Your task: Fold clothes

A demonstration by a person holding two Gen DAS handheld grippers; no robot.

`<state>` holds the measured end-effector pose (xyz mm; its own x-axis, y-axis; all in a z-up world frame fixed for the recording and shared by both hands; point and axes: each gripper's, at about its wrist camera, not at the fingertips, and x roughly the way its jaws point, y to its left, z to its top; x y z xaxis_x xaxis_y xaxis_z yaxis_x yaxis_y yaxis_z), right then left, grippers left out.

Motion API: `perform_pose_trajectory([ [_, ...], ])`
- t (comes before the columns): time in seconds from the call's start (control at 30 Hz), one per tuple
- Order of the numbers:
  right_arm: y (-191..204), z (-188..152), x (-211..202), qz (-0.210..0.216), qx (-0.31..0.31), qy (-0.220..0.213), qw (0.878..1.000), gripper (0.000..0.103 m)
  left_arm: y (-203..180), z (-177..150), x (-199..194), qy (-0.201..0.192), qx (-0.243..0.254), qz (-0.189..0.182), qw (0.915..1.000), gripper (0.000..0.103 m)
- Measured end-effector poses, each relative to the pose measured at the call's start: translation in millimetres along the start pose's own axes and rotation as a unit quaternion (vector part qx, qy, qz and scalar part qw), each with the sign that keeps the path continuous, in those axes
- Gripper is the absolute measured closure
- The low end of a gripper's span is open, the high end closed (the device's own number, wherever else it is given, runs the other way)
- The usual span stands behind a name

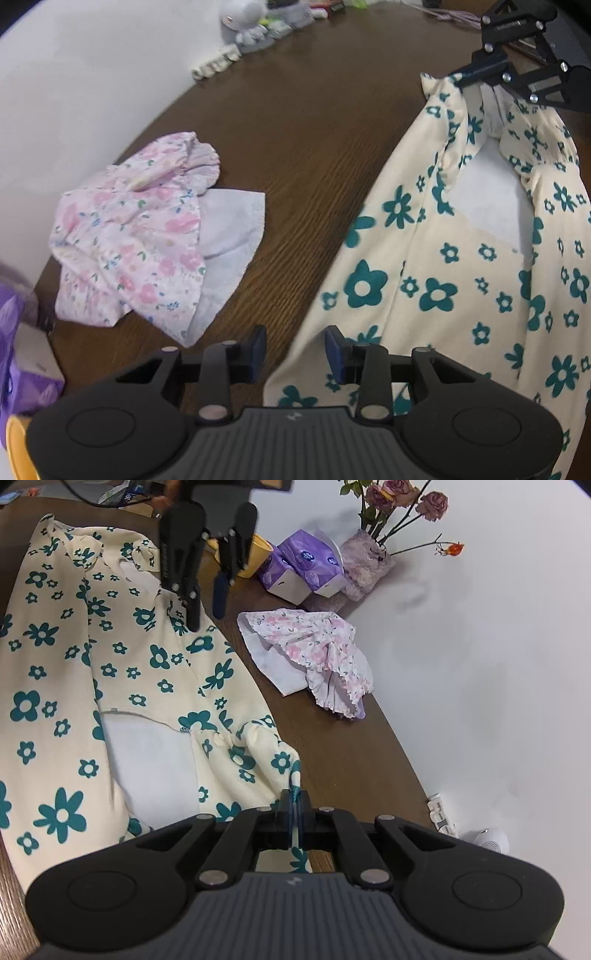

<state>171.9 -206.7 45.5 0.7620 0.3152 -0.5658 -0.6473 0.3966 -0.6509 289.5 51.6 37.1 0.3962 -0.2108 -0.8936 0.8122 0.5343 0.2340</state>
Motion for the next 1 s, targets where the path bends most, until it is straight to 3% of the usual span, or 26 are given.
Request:
perform_pose_trajectory([
  [0.1,2,-1,-1,-0.001,-0.006,-0.003,1.0,0.102,5,4,2,0.011,0.017,-0.025,0.9995,0.078],
  [0.2,2,-2,-1,-0.001,-0.008,-0.004,1.0,0.102,3,7,4,0.028,0.029,-0.039,0.9984,0.101],
  [0.37,4,-3,0,-0.006,-0.011,-0.006,1.0,0.102,-19,2,-3,0.025,0.051,-0.009,0.9983,0.102],
  [0.5,7,-5,0,-0.014,-0.021,-0.006,1.0,0.102,-44,-4,-20,0.006,0.061,0.054,0.9966,0.102],
  [0.57,10,-5,-1,-0.022,-0.028,-0.007,0.999,0.102,-60,-4,-30,-0.006,0.064,0.104,0.9925,0.102],
  [0.7,22,-9,-10,-0.053,-0.052,-0.013,0.997,0.102,-109,-8,-50,-0.025,0.064,0.217,0.9737,0.102],
  [0.83,44,-14,-19,-0.087,-0.098,-0.018,0.991,0.101,-171,-19,-57,-0.035,0.092,0.314,0.9445,0.102],
  [1.0,66,-20,-34,-0.098,-0.12,-0.021,0.988,0.101,-226,-36,-46,-0.032,0.117,0.358,0.9258,0.102],
])
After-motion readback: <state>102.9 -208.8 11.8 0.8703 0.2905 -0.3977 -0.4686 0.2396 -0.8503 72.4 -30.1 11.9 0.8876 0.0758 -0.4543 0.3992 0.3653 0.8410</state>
